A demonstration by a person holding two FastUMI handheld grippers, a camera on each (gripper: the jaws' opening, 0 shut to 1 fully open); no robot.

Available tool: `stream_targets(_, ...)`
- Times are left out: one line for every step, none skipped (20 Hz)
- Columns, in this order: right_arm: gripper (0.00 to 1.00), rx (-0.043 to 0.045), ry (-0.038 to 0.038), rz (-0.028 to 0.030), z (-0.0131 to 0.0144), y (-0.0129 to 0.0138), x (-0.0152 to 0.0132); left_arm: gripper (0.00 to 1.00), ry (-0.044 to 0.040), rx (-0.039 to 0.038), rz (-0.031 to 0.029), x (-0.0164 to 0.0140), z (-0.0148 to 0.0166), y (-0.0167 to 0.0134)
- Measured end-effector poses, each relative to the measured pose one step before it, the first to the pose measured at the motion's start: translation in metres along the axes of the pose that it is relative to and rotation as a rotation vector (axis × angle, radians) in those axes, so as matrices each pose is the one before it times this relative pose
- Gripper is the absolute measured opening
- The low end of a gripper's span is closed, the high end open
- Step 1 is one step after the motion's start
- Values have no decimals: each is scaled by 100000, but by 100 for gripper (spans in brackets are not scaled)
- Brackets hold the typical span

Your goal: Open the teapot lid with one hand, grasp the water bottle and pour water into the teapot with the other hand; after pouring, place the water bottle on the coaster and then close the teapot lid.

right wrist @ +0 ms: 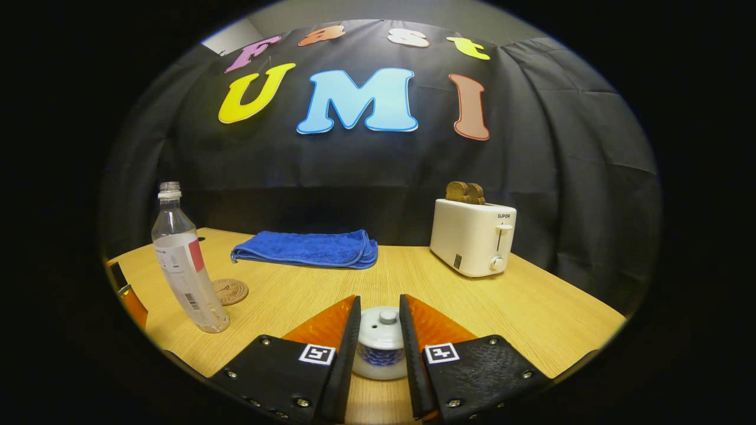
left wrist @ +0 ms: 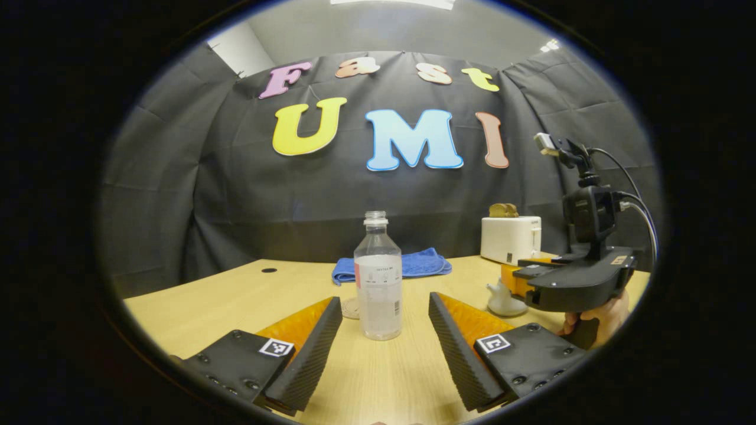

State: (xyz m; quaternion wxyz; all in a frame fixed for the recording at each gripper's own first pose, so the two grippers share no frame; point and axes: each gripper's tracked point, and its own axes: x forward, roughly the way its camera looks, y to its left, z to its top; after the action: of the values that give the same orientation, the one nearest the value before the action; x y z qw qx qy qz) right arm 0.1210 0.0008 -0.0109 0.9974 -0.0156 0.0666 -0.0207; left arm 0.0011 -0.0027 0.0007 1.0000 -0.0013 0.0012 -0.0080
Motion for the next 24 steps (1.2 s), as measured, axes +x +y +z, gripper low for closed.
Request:
stream_targets(41, 2150, 176, 581, 19, -35, -91, 100, 26, 10, 0, -57, -85, 24)
stream_targets(42, 2249, -765, 643, 60, -61, -101, 100, -67, -12, -3, 10, 40, 32)
stream_targets(42, 1119, -471, -108, 162, -165, 47, 100, 17, 6, 2, 23, -9, -64)
stream_targets(41, 48, 375, -1477, 61, -354, -155, 100, -31, -10, -66, 33, 4, -4)
stream_targets(33, -303, -141, 70, 54, -40, 316, 100, 5, -20, 13, -49, -3, -27)
stream_targets(28, -1491, 1586, 132, -435, 172, 488, 100, 58, 29, -8, -44, -26, 82)
stream_targets(28, -521, -576, -109, 108, -14, -2, 100, -100, 26, -3, -10, 76, 17)
stream_targets(29, -84, 610, -268, 56, -152, -45, 100, 31, -55, 20, -14, -57, -46)
stream_targets(28, -75, -758, 356, 72, -11, -43, 100, 34, 75, -40, -15, 49, -32)
stream_targets(28, 128, 721, -1260, 80, -158, 673, 100, -36, -3, 9, 21, 43, 15)
stream_targets(11, -811, 886, -1040, -132, -45, -773, 100, 79, -42, -152, 42, 6, -41)
stream_targets(11, -1118, -269, -19, -62, 196, -59, 100, -38, 64, -72, 71, -17, -49)
stream_targets(11, -1746, -70, 403, -107, 121, -13, 100, 22, -4, 19, 4, 22, 29)
stream_targets(11, -1604, -350, 379, 153, -14, -43, 100, 104, 128, -46, -57, -70, -47)
stream_targets(11, -776, -666, 206, 90, -64, 33, 100, 93, 0, -14, 21, 10, 14)
stream_targets(11, 67, -313, 98, 85, -150, -24, 100, -42, -56, 60, -79, -119, 33)
stream_targets(11, 554, -405, 149, -94, -56, -24, 100, -439, 12, 34, -93, 143, -6)
stream_targets(11, 1259, -247, 344, 91, -15, -75, 100, 317, 101, -113, 75, -27, -78)
stream_targets(11, 1503, -880, 505, 208, 9, -173, 100, 225, 66, -427, 72, 51, -86)
stream_targets(11, 435, -1085, 244, 315, 25, -218, 100, 47, -71, 12, 54, -115, 0)
stream_targets(11, -95, -1297, -44, 382, -68, -272, 100, -492, -86, 377, -44, 126, 146)
stream_targets(11, -158, -1885, -68, 467, -24, -320, 100, 23, -78, 47, -83, 1, 30)
stream_targets(11, -72, -1019, 434, 419, -27, -249, 100, -36, 171, 341, 20, 32, 17)
stream_targets(11, 343, -2255, 422, 707, -1, -524, 100, -47, -124, 588, 31, -76, 134)
